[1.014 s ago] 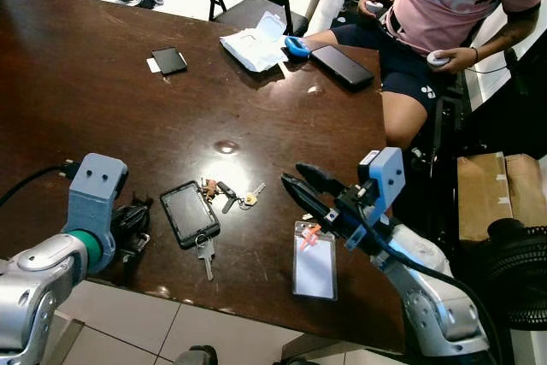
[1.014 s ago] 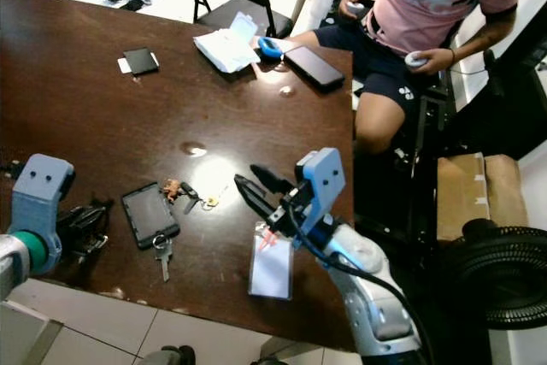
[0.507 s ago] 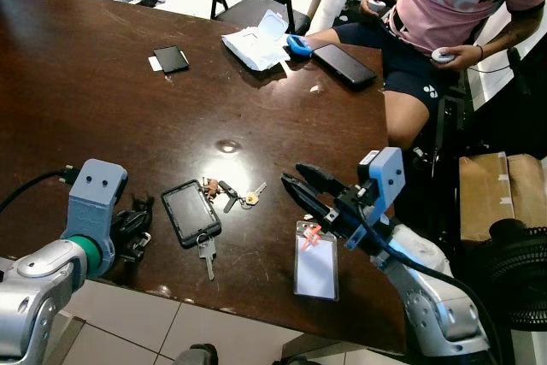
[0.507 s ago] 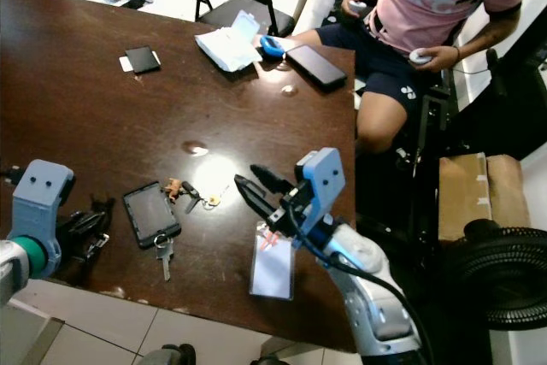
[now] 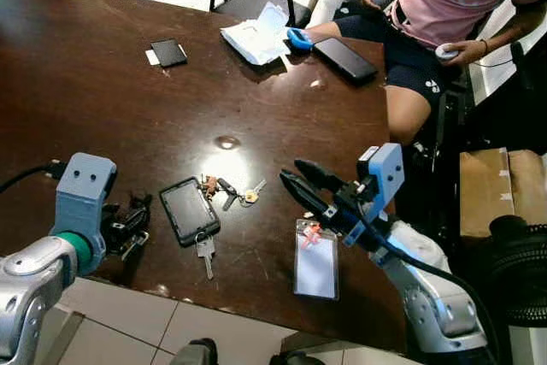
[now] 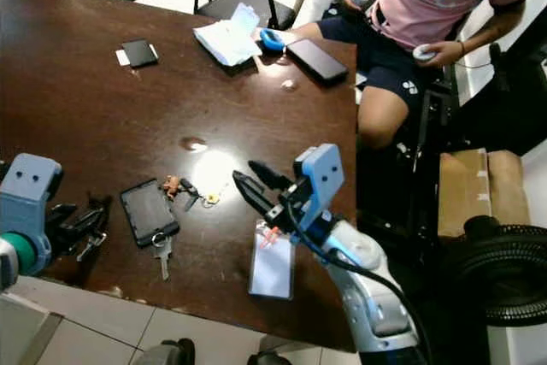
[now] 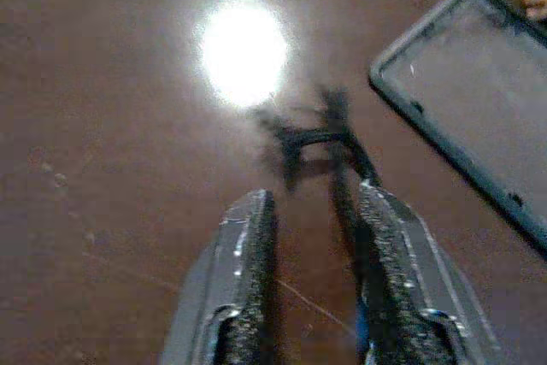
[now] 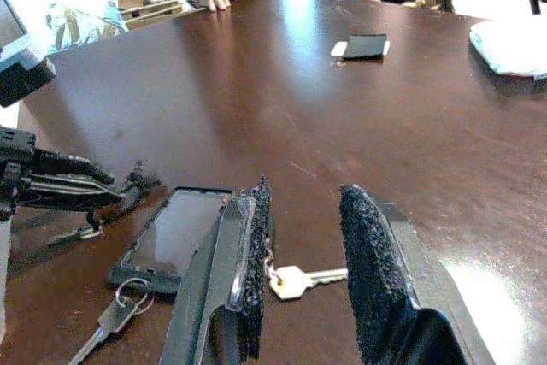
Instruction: Hang keys on a hook
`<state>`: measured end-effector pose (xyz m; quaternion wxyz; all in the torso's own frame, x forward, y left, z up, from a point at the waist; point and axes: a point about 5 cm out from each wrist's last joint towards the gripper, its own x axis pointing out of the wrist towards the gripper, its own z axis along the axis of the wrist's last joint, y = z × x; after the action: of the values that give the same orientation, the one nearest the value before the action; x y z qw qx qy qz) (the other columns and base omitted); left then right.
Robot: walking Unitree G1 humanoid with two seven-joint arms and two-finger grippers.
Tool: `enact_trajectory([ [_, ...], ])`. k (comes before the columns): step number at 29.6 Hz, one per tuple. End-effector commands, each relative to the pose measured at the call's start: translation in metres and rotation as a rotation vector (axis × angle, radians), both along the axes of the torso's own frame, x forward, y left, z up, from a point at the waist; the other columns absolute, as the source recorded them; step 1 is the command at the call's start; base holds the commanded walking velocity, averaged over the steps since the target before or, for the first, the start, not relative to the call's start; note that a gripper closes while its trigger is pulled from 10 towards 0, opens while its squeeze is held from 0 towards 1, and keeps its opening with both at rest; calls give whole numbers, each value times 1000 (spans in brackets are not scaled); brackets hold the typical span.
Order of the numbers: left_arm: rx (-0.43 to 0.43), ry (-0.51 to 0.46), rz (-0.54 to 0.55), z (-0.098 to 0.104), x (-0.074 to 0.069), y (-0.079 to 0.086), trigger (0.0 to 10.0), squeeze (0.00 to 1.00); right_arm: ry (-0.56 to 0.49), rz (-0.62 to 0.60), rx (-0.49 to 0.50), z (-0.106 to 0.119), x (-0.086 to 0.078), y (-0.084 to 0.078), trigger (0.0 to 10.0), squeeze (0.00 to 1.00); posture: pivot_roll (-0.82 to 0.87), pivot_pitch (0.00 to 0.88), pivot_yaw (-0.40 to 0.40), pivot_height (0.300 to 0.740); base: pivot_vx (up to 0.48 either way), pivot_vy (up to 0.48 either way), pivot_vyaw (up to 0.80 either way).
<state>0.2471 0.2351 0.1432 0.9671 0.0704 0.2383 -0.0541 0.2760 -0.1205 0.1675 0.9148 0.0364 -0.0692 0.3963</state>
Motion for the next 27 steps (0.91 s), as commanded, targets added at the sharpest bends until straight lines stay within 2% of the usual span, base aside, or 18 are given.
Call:
enact_trajectory([
  [1, 19, 34, -4, -6, -4, 0, 1608, 0, 16, -1, -6, -3, -3, -2, 10000, 0, 111, 127, 29, 740, 0, 0, 0],
  [2, 19, 41, -8, -6, -6, 0, 1412, 0, 18, -2, -7, -4, -4, -2, 10000, 0, 112, 129, 29, 740, 0, 0, 0],
  [3, 21, 48, -13, -7, -8, 0, 1765, 0, 19, -2, -7, -4, -4, -2, 10000, 0, 112, 129, 29, 740, 0, 0, 0],
  [7, 22, 59, -16, -8, -10, 0, 1255, 0, 22, -1, -6, -4, -5, -2, 10000, 0, 114, 129, 29, 740, 0, 0, 0],
  [8, 23, 60, -15, -8, -11, 1, 0, 0, 22, 0, -6, -5, -5, -1, 10000, 0, 114, 127, 28, 740, 0, 0, 0],
  [15, 30, 53, -13, -9, -11, 1, 0, 0, 21, -1, -8, -5, -4, -2, 10000, 0, 110, 113, 28, 740, 0, 0, 0],
  [22, 48, -42, 33, 2, -4, 4, 0, 0, 18, -3, -9, -4, -3, -2, 10000, 0, 109, 96, 28, 740, 0, 0, 0],
  [23, 34, -123, 44, 14, 0, 4, 0, 0, 16, -2, -9, -4, -3, -2, 10000, 0, 109, 93, 28, 740, 0, 0, 0],
  [25, 34, -123, 44, 14, 0, 4, 0, 0, 16, -2, -9, -4, -3, -2, 10000, 0, 109, 93, 28, 740, 0, 0, 0],
  [26, 21, -208, 33, 27, 2, 3, 0, 0, 15, -1, -8, -4, -3, -1, 10000, 0, 110, 85, 27, 740, 0, 0, 0],
  [27, 21, -208, 33, 27, 2, 3, 0, 0, 15, -1, -8, -4, -3, -1, 10000, 0, 110, 85, 27, 740, 0, 0, 0],
])
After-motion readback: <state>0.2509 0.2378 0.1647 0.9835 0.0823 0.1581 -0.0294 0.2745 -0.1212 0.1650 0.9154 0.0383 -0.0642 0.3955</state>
